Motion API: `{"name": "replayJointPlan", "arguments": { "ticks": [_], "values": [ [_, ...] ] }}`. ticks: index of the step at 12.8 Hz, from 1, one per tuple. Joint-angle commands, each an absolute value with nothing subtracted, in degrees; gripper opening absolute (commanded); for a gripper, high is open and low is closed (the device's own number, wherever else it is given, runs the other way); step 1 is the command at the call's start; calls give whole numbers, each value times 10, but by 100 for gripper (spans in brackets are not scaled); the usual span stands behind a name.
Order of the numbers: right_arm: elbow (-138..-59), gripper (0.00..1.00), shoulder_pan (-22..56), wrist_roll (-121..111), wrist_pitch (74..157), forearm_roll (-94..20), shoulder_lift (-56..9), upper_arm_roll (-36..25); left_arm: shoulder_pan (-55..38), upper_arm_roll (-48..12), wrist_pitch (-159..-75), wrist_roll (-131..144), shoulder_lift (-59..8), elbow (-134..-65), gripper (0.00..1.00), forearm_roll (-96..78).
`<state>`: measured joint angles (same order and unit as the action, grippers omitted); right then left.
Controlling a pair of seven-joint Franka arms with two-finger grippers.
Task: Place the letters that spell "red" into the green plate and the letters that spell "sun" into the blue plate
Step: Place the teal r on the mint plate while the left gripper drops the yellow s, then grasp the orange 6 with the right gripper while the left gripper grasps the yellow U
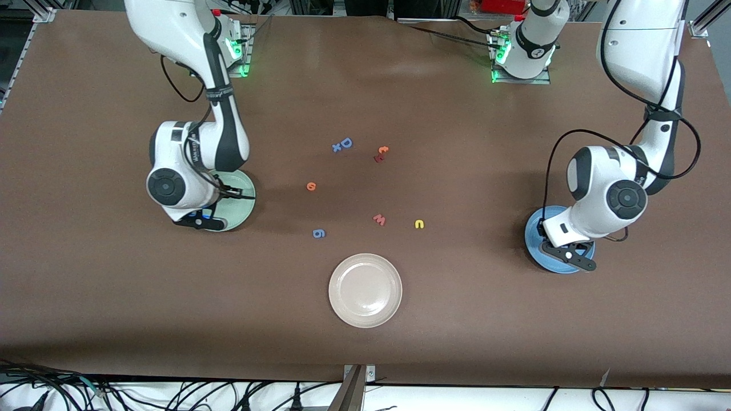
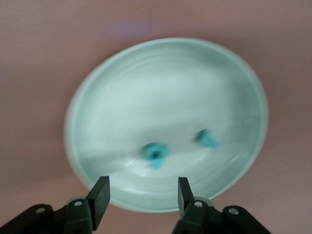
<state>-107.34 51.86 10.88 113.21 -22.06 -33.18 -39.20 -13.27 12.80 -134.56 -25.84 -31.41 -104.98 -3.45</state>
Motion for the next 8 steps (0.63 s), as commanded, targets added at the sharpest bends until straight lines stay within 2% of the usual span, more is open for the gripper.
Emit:
{"name": "replayJointPlan", "arguments": {
  "ticks": [1, 3, 4, 5, 6, 7, 8],
  "values": [
    [-1071, 62, 564, 169, 1133, -284, -329, -395, -121, 128, -1367, -283, -331, -1052, 17, -32],
    [-1072, 62, 597, 227, 1151, -287, -330, -396, -120, 128, -1384, -284, -346, -1052, 20, -54],
    [-1077, 62, 620, 262, 1175, -287, -331, -395, -120, 128, -1384, -283, -346, -1052, 30, -54],
    [-1079, 62, 638, 295, 1192, -287, -334, -395, -121, 128, -1384, -280, -345, -1052, 57, -54],
    [-1079, 62, 651, 327, 1209, -288, -337, -394, -123, 128, -1383, -273, -345, -1051, 96, -54],
    [-1080, 62, 663, 358, 1233, -290, -342, -383, -124, 127, -1379, -272, -339, -1049, 100, -54],
    [-1079, 62, 671, 394, 1258, -290, -347, -373, -127, 123, -1372, -265, -328, -1049, 100, -55]
  ]
}}
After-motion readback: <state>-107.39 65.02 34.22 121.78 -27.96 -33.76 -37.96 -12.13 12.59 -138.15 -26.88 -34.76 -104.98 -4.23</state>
